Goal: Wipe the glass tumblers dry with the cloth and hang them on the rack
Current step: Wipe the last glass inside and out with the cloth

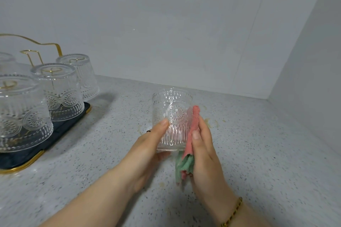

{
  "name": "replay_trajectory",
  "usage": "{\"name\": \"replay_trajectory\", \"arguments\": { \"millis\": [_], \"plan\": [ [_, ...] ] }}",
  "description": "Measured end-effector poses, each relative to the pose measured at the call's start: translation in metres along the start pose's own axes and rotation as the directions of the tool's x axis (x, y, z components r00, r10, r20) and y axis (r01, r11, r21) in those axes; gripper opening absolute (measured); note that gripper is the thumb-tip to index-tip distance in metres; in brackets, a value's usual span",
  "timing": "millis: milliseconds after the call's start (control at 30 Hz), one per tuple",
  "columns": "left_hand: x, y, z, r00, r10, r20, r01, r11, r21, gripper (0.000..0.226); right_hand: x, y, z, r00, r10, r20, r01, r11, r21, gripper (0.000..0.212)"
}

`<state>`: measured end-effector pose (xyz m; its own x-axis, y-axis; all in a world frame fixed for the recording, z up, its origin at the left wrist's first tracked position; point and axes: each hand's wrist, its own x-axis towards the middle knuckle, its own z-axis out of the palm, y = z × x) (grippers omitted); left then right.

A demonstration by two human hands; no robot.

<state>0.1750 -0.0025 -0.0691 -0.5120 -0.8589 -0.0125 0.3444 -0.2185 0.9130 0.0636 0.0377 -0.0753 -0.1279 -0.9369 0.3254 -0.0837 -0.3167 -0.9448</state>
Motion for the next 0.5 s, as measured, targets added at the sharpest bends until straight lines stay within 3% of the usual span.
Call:
{"name": "replay_trajectory", "arguments": {
  "millis": [200, 333, 500],
  "plan": [
    [0.006, -0.003, -0.005, 0.973, 0.06, -0.224, -0.029, 0.99, 0.137, 0.089, -0.002, -0.003, 0.001, 0.999, -0.039, -0.017, 0.038, 0.996, -0.084, 0.033],
    [0.0, -0.006, 0.002, 0.992, 0.037, -0.117, -0.018, 0.988, 0.155, 0.073, -0.001, 0.01, 0.012, 0.98, -0.197, -0.034, 0.176, 0.931, -0.321, 0.038],
    [0.0, -0.007, -0.001, 0.997, 0.016, -0.071, -0.012, 0.999, 0.053, 0.074, 0.004, 0.005, 0.003, 0.953, -0.302, 0.002, 0.275, 0.862, -0.425, 0.04]
  ]
}}
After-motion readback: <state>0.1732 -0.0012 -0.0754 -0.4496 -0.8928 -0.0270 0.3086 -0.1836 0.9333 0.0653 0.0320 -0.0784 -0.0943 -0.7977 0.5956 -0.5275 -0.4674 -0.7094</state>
